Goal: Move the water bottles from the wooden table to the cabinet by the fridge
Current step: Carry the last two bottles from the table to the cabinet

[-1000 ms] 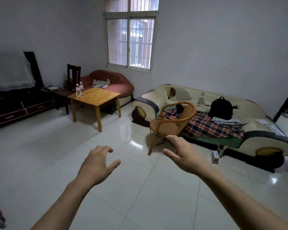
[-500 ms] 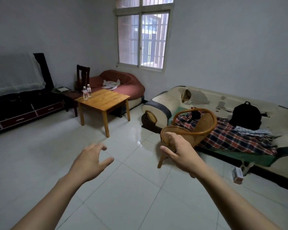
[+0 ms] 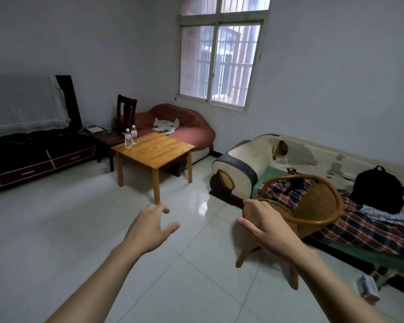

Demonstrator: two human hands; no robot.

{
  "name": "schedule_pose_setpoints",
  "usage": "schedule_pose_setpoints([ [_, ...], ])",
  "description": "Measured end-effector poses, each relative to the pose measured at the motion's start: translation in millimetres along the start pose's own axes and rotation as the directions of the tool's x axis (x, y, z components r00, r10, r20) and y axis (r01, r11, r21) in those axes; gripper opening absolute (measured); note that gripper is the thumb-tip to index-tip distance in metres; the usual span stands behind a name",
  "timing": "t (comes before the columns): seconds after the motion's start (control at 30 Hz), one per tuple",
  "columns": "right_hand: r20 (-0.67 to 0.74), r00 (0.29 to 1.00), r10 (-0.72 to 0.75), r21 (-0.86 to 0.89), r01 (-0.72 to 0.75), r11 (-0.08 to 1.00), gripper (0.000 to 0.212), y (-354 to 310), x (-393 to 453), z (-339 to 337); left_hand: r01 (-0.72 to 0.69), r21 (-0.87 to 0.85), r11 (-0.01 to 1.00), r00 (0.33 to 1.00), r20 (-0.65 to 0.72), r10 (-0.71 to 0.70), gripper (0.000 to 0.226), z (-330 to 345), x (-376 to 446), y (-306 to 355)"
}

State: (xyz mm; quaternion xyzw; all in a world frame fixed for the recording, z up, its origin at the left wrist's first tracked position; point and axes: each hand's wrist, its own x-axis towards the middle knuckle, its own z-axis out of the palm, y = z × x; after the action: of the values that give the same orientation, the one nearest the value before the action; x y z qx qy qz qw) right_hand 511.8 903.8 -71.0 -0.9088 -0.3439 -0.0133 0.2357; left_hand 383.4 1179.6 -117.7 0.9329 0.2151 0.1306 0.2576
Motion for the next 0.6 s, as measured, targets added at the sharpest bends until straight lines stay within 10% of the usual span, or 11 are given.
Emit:
schedule_pose_setpoints([
  [0.6, 0.001, 1.000, -0.007, 0.022, 0.007, 1.000, 0.066, 68.2, 264.4, 68.6, 0.064, 0.001, 0.998, 0.997, 0.037, -0.064, 0.057, 50.1, 256.9, -53.8],
])
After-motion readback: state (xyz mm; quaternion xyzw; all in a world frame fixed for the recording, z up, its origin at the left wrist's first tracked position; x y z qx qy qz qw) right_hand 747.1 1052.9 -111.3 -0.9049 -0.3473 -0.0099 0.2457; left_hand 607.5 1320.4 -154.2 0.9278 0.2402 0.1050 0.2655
